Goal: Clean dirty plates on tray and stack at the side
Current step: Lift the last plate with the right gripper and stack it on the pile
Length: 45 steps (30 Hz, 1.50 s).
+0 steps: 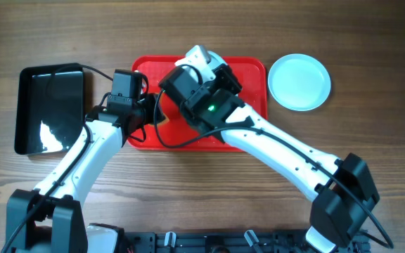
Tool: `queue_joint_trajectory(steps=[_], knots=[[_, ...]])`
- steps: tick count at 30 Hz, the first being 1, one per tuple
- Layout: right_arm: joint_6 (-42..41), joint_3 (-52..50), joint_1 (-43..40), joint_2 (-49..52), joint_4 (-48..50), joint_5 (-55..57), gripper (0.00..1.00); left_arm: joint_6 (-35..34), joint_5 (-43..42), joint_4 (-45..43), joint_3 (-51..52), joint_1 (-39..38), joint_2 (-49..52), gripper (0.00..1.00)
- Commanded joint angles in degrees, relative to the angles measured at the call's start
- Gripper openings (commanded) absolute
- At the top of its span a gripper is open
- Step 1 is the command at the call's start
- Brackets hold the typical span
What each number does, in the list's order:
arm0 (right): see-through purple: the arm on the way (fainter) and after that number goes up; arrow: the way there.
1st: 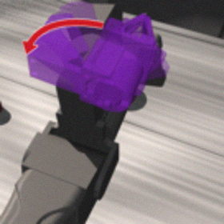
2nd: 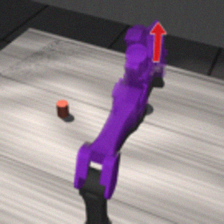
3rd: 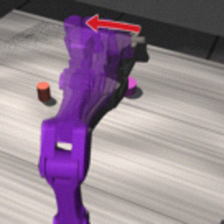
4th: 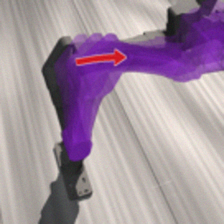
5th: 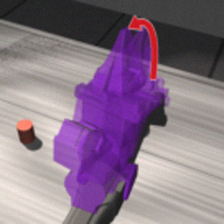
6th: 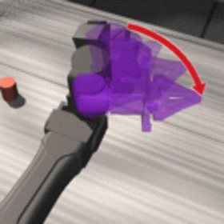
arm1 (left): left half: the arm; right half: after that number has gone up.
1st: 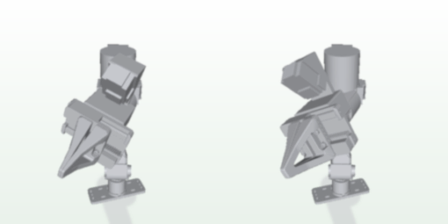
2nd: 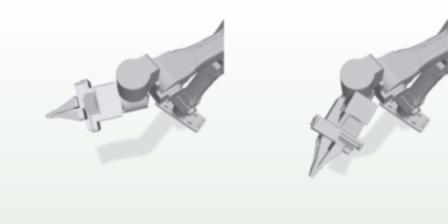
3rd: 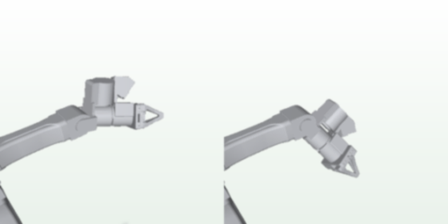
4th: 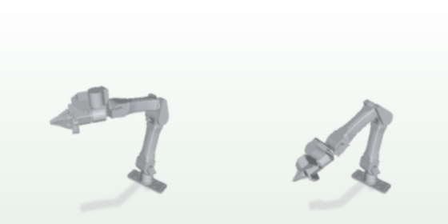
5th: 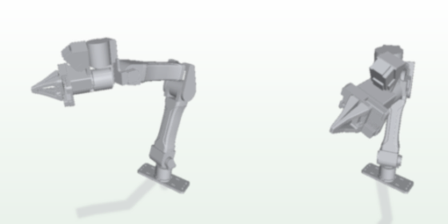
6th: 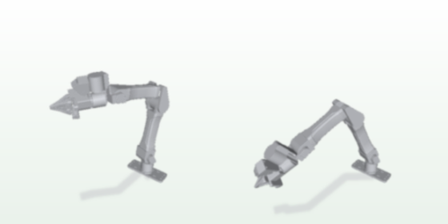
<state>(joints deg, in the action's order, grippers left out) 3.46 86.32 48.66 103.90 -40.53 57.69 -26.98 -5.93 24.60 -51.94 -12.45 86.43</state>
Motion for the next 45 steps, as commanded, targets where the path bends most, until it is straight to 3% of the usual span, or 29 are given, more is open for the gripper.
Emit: queue_joint_trajectory(steps=[1, 6, 12, 17, 20, 24, 30, 34, 39, 45], knots=[[1.49, 1.05, 0.61, -1.36, 0.85, 6.62, 0.04, 1.27, -0.66, -0.17, 0.31, -0.15, 0.72, 0.04], [9.75, 1.05, 0.85, -1.36, 3.65, 15.93, 0.04, 1.27, -0.66, -0.2, 0.31, -0.15, 0.72, 0.04], [9.51, 1.05, 0.9, -1.36, 4.48, 15.41, 0.04, 1.27, -0.66, -0.17, 0.31, -0.15, 0.72, 0.04], [0.55, 0.98, 0.76, -1.36, 1.16, 5.27, 0.04, 1.27, -0.66, -0.17, 0.31, -0.15, 0.72, 0.04], [-13.62, 0.98, -1.64, -1.36, -4.39, -6.58, 0.04, 1.27, -0.66, -0.17, 0.31, -0.15, 0.72, 0.04], [-25.79, 0.98, -8.68, -1.38, -8.13, -21.94, 0.04, 1.27, -0.66, 0.04, 0.31, -0.15, 0.72, 0.04], [-30.88, 0.98, -26.03, -1.38, -8.44, -47.56, 0.04, 1.29, -0.66, 0.44, 0.31, -0.15, 0.72, 0.04], [-30.47, 0.59, -46.71, -1.38, -8.59, -70.51, 0.04, 1.27, -0.66, 0.44, 0.31, -0.15, 0.72, 0.04], [-30.18, -3.61, -60.24, -1.31, -7.45, -70.49, 0.04, 1.27, -0.66, 0.44, 0.31, -0.15, 0.72, 0.04], [-28.2, -9.38, -64.61, -1.25, -1.88, -69.79, 0.04, 1.27, -0.66, 0.26, 0.31, -0.15, 0.72, 0.04]])
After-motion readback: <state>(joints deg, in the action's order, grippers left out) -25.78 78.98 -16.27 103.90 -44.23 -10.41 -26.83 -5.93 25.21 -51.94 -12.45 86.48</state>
